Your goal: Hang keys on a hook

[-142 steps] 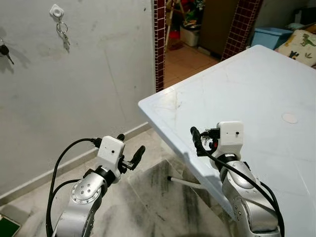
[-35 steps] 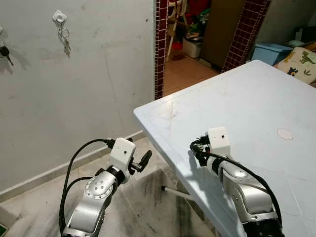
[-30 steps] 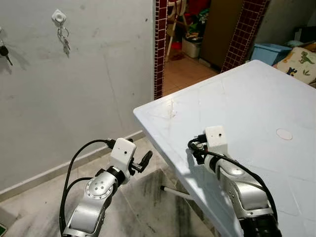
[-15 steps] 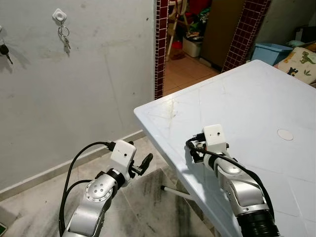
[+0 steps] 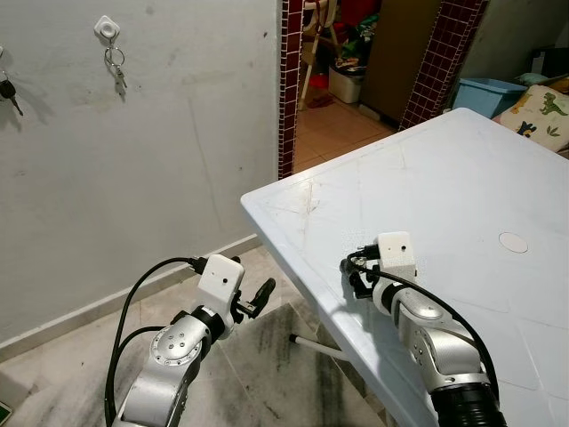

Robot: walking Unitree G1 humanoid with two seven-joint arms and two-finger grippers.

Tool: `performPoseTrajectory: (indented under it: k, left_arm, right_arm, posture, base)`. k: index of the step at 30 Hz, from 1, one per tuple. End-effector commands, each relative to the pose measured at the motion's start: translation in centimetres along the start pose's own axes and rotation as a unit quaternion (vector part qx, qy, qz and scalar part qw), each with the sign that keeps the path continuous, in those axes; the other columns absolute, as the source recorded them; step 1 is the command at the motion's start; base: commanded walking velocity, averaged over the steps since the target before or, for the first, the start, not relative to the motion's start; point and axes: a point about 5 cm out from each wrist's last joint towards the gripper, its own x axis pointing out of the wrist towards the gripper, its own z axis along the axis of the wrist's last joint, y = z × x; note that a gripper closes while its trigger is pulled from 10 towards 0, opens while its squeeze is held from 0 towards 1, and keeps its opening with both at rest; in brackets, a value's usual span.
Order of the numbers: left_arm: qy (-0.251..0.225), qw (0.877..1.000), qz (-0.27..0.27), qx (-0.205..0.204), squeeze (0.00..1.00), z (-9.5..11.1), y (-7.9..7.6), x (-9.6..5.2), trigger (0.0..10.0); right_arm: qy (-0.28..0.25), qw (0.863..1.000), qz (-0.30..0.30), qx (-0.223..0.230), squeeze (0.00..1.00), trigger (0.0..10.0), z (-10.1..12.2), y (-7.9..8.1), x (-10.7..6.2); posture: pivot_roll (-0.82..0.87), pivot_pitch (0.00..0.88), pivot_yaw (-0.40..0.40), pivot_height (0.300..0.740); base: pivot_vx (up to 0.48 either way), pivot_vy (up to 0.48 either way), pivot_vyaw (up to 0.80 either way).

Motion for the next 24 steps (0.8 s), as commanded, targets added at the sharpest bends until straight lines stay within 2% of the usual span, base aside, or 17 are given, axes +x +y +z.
performPoseTrajectory:
  k: [1, 24]
  left_arm:
    - [0.001, 1.000, -0.005, 0.002, 0.00, 0.12, 0.01, -0.09, 10.0]
    - [0.002, 1.000, -0.002, -0.004, 0.00, 0.19, 0.21, 0.12, 10.0]
  right_arm:
    - [0.018, 1.000, 0.005, 0.011, 0.00, 0.0, -0.81, 0.05, 0.09]
    - [0.012, 0.999, 0.016, 0.032, 0.00, 0.0, -0.47, 0.35, 0.29]
  posture:
    - [0.01, 0.011, -0.021, 0.740]
    - [0.01, 0.013, -0.022, 0.740]
  base:
    - [0.000, 0.000, 0.00]
    - [0.000, 0.000, 0.00]
